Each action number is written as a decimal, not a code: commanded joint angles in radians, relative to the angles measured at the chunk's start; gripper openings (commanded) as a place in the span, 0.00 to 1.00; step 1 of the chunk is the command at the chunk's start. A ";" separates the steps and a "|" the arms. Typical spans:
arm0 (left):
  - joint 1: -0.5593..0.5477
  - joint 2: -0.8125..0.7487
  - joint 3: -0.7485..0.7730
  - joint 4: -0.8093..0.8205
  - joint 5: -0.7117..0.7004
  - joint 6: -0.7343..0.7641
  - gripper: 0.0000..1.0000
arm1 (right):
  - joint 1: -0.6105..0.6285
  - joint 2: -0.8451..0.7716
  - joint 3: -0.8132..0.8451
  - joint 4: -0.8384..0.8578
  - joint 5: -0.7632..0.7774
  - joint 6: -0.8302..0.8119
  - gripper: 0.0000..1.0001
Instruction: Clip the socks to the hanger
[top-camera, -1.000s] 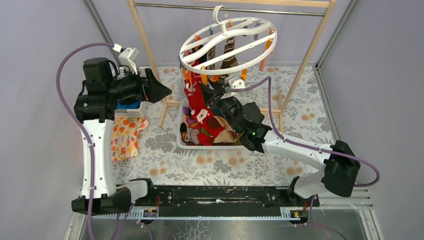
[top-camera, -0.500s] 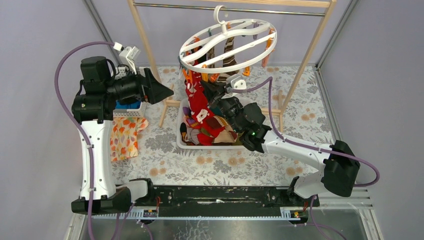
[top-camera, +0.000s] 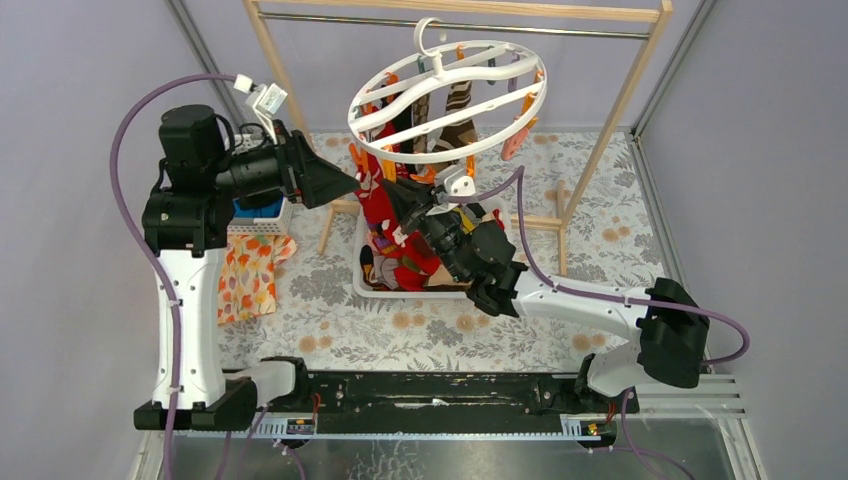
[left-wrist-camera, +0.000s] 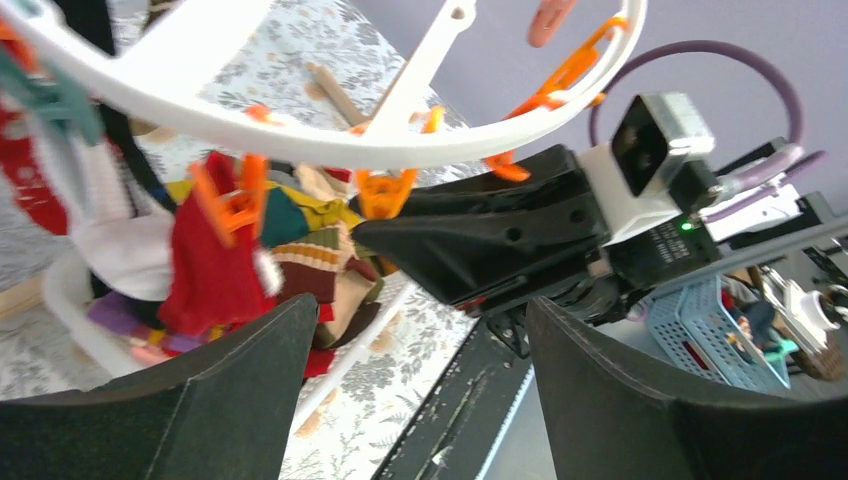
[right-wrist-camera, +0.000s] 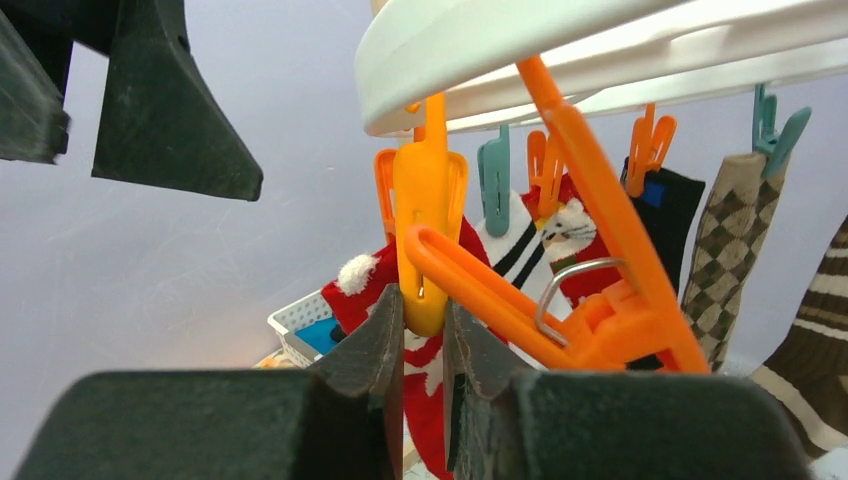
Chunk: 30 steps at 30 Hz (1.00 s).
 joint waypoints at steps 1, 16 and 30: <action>-0.097 0.036 0.041 0.072 -0.038 -0.060 0.81 | 0.041 0.020 0.048 0.050 0.012 -0.019 0.01; -0.210 0.135 0.024 0.148 -0.204 -0.061 0.59 | 0.063 0.041 0.066 0.046 0.028 0.003 0.00; -0.212 0.190 0.005 0.277 -0.184 -0.135 0.57 | 0.067 0.083 0.094 0.010 0.013 0.038 0.00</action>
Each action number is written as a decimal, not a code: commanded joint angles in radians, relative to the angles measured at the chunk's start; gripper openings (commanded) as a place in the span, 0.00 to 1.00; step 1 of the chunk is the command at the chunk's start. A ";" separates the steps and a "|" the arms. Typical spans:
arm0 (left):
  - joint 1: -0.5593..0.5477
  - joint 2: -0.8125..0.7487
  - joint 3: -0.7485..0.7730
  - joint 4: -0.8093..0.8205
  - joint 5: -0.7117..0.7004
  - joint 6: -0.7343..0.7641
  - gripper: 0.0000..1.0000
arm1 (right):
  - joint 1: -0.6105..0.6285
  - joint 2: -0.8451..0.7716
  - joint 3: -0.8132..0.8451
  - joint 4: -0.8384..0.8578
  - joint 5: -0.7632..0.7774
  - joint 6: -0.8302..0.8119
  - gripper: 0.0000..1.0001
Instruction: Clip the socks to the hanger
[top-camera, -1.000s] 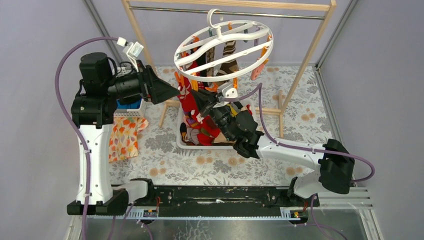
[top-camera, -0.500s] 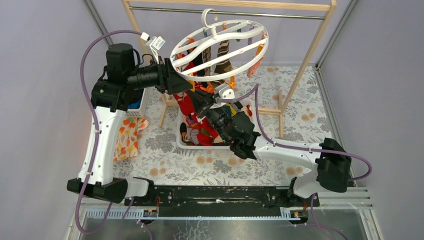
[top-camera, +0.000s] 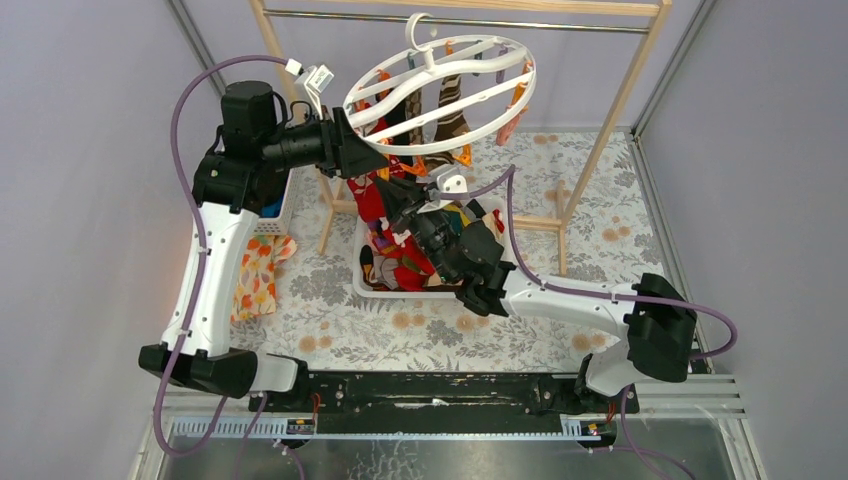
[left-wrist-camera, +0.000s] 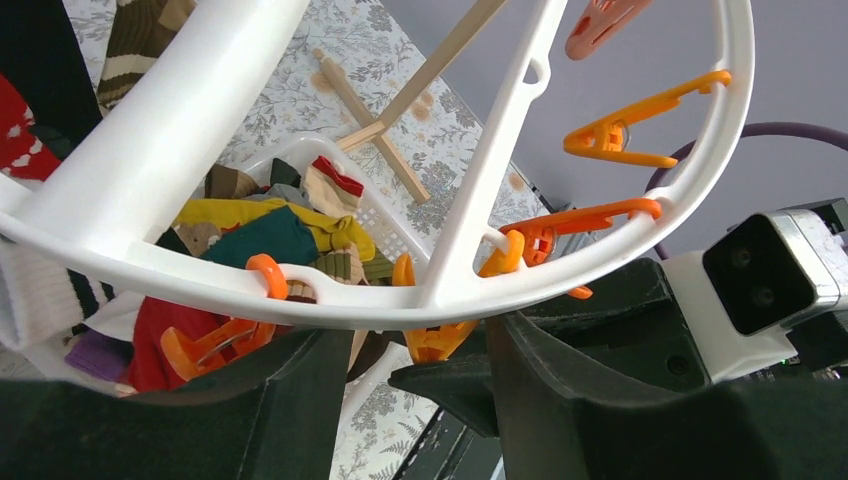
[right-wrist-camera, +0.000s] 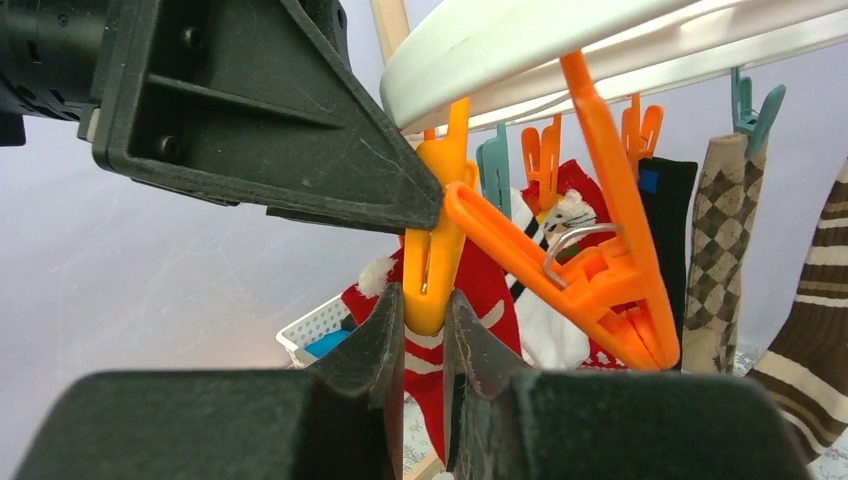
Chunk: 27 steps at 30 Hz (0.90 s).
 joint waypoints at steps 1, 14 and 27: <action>-0.009 0.018 -0.007 0.137 0.007 -0.049 0.57 | 0.029 0.021 0.046 -0.013 -0.069 0.010 0.00; -0.008 -0.011 -0.081 0.246 0.014 -0.101 0.51 | 0.029 0.043 0.073 -0.063 -0.081 0.029 0.00; -0.002 -0.002 -0.120 0.276 -0.049 -0.113 0.01 | 0.015 -0.087 -0.048 -0.317 -0.008 0.031 0.66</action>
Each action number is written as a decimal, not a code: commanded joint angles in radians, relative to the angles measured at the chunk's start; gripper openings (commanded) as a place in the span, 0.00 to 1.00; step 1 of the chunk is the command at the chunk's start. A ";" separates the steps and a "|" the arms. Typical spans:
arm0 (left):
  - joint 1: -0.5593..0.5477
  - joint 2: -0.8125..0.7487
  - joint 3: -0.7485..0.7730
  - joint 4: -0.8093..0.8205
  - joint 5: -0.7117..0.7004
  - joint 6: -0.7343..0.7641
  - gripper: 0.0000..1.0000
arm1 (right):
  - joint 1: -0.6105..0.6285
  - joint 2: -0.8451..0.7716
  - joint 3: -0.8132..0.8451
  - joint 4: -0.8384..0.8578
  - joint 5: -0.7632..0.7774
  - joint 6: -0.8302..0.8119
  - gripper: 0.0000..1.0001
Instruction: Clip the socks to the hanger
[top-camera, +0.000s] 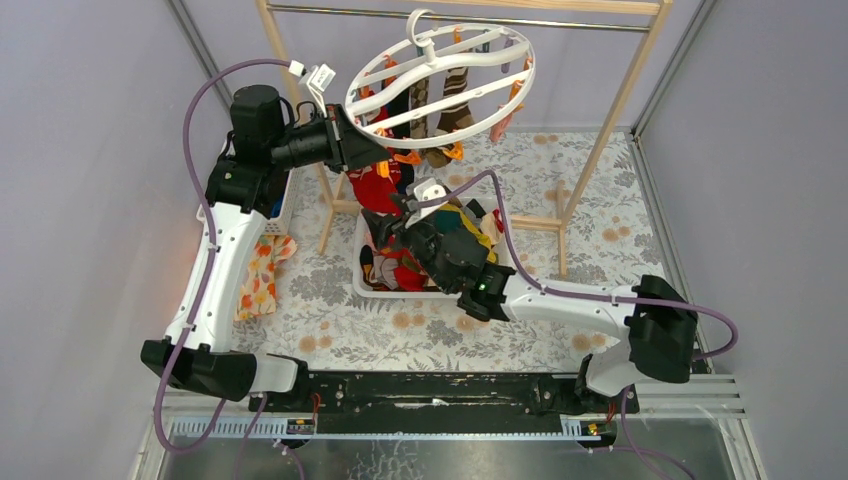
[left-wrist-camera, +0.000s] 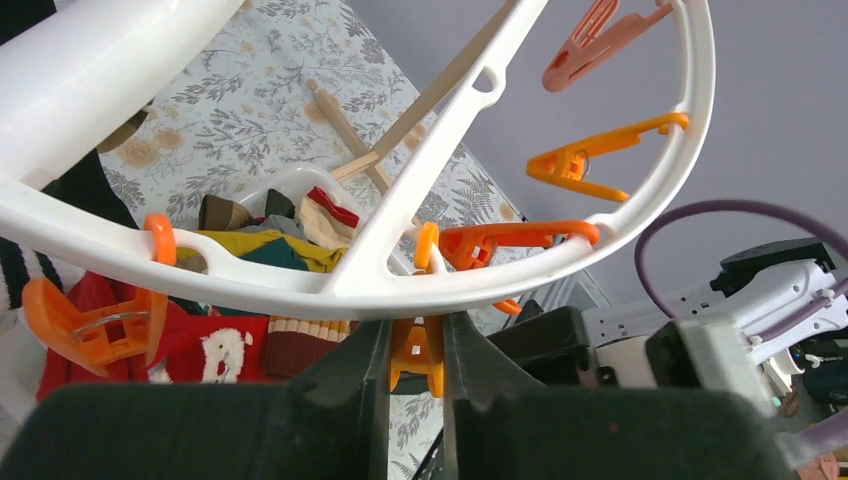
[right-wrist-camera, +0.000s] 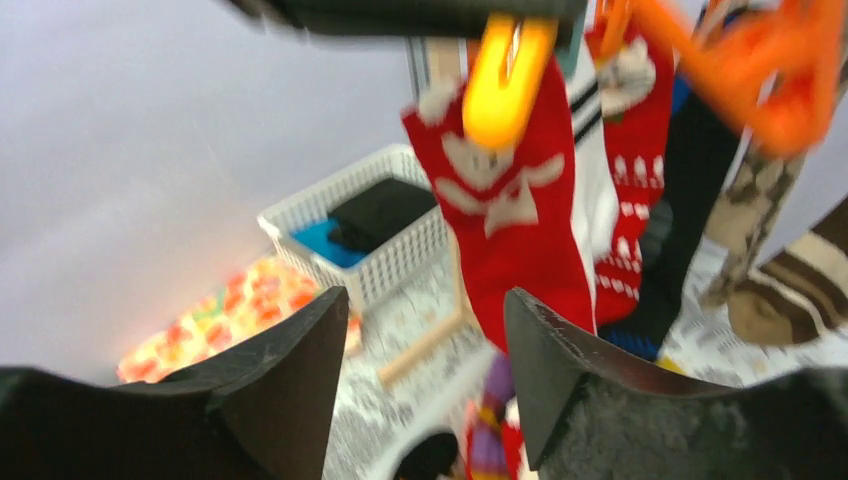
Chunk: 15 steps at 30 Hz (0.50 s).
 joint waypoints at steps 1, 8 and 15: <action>0.007 0.003 0.009 0.054 -0.053 0.012 0.00 | -0.013 -0.120 -0.070 -0.196 -0.026 0.014 0.68; 0.041 0.001 0.023 0.004 -0.047 0.045 0.00 | -0.188 -0.225 -0.205 -0.574 -0.271 0.052 0.64; 0.045 0.005 0.030 -0.017 -0.014 0.051 0.00 | -0.212 -0.280 -0.294 -0.646 -0.361 -0.221 0.57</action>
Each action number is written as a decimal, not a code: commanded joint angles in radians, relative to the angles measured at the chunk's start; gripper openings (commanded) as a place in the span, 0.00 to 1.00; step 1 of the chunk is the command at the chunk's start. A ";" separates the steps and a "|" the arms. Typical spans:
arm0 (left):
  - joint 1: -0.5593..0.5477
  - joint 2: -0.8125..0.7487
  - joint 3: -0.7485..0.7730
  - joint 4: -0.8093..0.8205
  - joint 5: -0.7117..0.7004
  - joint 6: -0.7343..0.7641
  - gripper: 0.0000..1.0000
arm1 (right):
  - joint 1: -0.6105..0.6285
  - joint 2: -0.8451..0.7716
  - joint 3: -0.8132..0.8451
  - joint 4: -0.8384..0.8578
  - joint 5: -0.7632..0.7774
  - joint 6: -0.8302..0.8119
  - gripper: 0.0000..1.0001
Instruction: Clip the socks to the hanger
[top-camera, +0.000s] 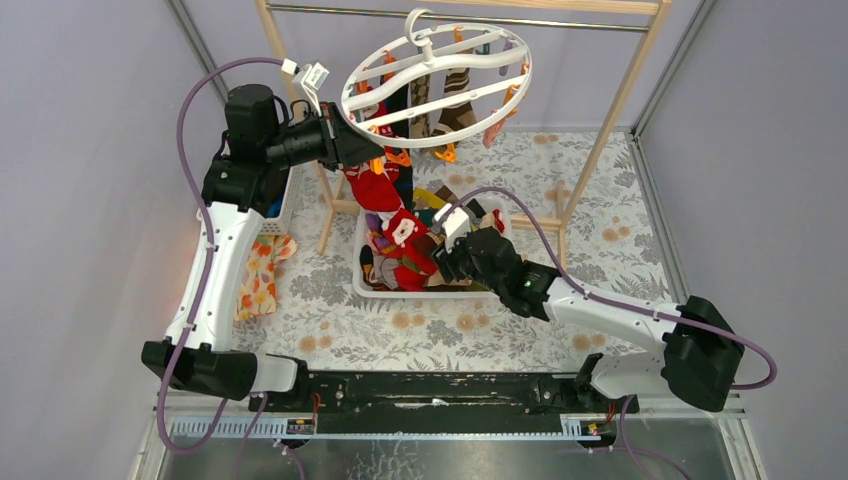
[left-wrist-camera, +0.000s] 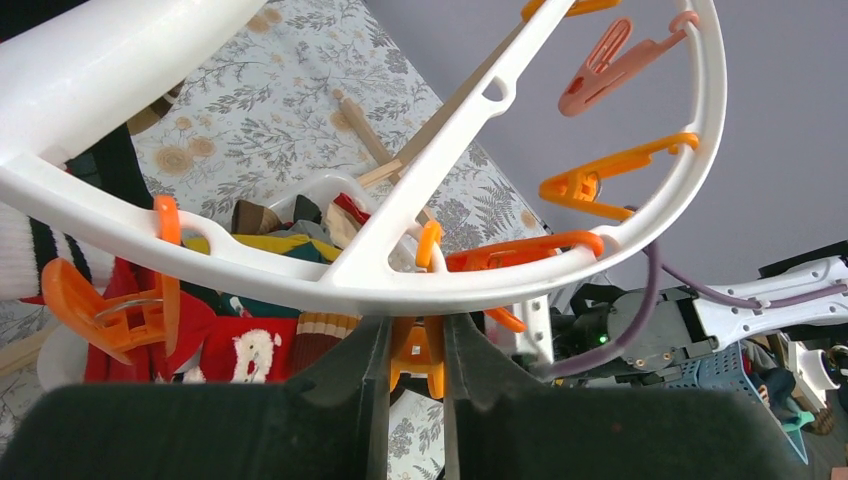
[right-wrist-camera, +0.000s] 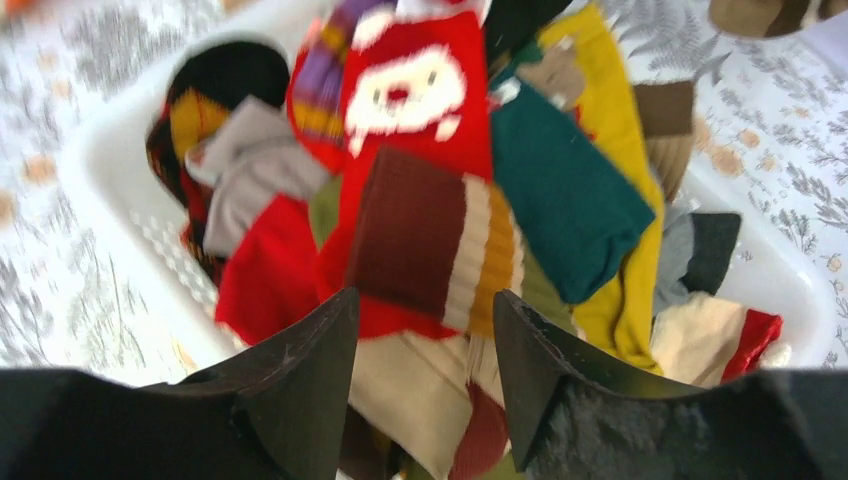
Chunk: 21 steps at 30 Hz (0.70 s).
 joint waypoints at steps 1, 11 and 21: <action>0.011 0.005 0.030 -0.014 0.005 0.015 0.00 | -0.005 -0.042 -0.025 -0.048 -0.107 -0.200 0.56; 0.011 0.008 0.037 -0.031 0.010 0.026 0.00 | -0.005 0.077 0.043 0.001 -0.078 -0.328 0.33; 0.013 0.006 0.037 -0.051 0.007 0.054 0.00 | -0.006 -0.026 0.069 -0.002 -0.121 -0.269 0.04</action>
